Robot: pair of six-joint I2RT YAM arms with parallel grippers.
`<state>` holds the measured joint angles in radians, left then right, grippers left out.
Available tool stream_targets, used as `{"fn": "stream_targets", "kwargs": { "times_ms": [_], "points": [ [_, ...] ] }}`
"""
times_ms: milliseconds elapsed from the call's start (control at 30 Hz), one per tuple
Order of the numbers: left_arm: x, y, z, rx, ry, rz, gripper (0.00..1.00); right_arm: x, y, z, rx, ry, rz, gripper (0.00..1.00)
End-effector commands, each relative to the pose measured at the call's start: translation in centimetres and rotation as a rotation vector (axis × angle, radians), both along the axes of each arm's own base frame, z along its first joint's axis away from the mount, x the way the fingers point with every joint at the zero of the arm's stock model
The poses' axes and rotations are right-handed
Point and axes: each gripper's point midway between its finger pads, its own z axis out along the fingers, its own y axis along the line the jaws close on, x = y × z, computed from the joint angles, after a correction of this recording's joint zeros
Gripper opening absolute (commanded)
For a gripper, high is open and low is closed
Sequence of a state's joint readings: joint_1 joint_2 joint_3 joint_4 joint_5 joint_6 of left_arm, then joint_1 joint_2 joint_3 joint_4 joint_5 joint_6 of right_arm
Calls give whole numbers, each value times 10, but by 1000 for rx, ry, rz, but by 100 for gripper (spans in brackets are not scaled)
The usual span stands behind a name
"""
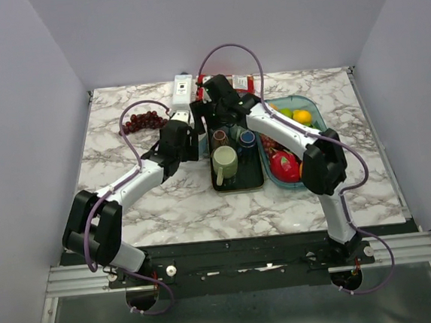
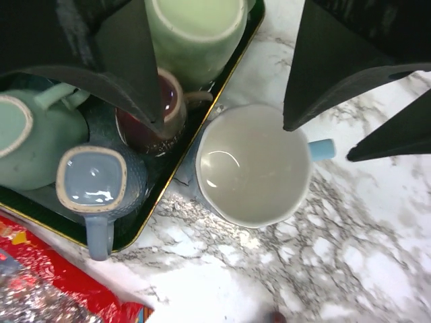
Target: Turn the mug right side up
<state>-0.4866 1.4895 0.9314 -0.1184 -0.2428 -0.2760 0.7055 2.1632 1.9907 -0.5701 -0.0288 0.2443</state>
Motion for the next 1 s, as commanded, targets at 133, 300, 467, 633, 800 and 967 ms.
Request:
{"fn": "stream_targets", "kwargs": {
  "times_ms": [133,300,467,633,800,967],
  "points": [
    [14,10,12,49,-61,0,88,-1,-27,81,110,-142,-98,81],
    [25,8,3,-17,-31,-27,73,-19,-50,85,99,-138,-116,81],
    [33,-2,2,-40,-31,-88,60,-41,-81,91,88,-148,-160,82],
    [35,-14,-1,-62,-26,-146,47,-55,-101,86,84,-130,-183,83],
    [35,-16,-4,-59,-23,-165,33,-77,-104,83,106,-100,-137,83],
    [38,-5,-3,-39,-25,-92,13,-110,-107,65,136,-15,-81,83]
  ]
}}
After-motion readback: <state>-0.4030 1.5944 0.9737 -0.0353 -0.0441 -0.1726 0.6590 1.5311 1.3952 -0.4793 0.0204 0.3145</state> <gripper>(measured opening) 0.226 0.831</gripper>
